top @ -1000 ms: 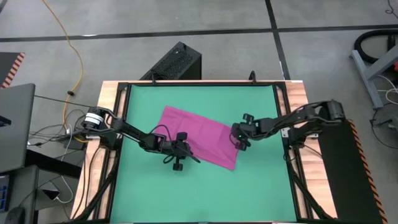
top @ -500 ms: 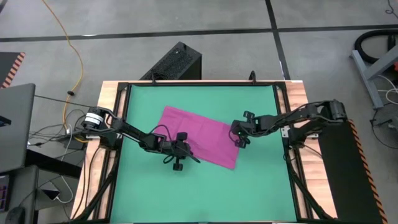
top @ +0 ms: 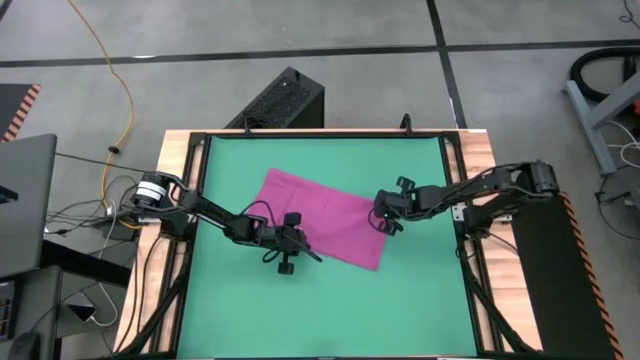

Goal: Roll towel into tight, uniform cylinder
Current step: Fold the pink towel

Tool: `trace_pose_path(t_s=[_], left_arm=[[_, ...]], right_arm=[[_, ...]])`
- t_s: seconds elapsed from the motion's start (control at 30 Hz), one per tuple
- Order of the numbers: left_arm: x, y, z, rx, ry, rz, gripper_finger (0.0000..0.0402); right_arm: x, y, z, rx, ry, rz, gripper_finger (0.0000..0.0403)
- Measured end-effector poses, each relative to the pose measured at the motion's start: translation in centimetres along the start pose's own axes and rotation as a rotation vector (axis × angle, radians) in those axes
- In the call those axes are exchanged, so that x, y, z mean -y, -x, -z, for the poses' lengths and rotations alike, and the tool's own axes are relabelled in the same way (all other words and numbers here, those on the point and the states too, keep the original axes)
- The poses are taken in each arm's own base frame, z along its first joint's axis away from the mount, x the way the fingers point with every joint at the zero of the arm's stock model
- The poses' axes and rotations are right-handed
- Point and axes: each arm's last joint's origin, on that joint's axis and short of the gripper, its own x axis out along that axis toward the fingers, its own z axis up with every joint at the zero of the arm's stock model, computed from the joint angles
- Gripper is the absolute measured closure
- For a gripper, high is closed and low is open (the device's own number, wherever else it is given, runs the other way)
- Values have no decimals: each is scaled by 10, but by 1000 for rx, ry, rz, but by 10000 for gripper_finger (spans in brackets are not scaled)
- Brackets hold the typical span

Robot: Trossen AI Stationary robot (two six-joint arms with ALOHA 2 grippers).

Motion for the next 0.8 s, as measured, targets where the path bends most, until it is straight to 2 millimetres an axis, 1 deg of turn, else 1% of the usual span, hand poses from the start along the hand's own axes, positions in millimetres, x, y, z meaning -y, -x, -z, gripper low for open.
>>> trace_pose_path(t_s=[0.1, 0.17, 0.27, 0.33, 0.4, 0.47, 0.6, 0.67, 0.8], left_arm=[[0, 0, 0, 0, 1, 0, 402], [0, 0, 0, 3, 4, -1, 401], [0, 0, -1, 20, 15, -1, 401], [0, 1, -4, 41, 18, 5, 401], [0, 5, -7, 59, 20, 12, 401], [0, 10, -9, 67, 20, 26, 401], [0, 21, -18, 114, 39, 30, 401], [1, 23, -20, 124, 38, 29, 401], [2, 25, -22, 147, 53, 26, 401]], right_arm=[[2, 4, -1, 15, -10, -1, 331], [4, 10, -3, 52, -28, -5, 319], [11, 25, -7, 139, -91, -18, 302], [12, 37, -12, 221, -151, -69, 293], [4, 46, -15, 315, -168, -160, 288], [-7, 48, -12, 375, -172, -208, 288], [-34, 40, -5, 443, -193, -282, 293], [-48, 37, -5, 467, -195, -319, 295], [-74, 25, -1, 470, -175, -359, 296]])
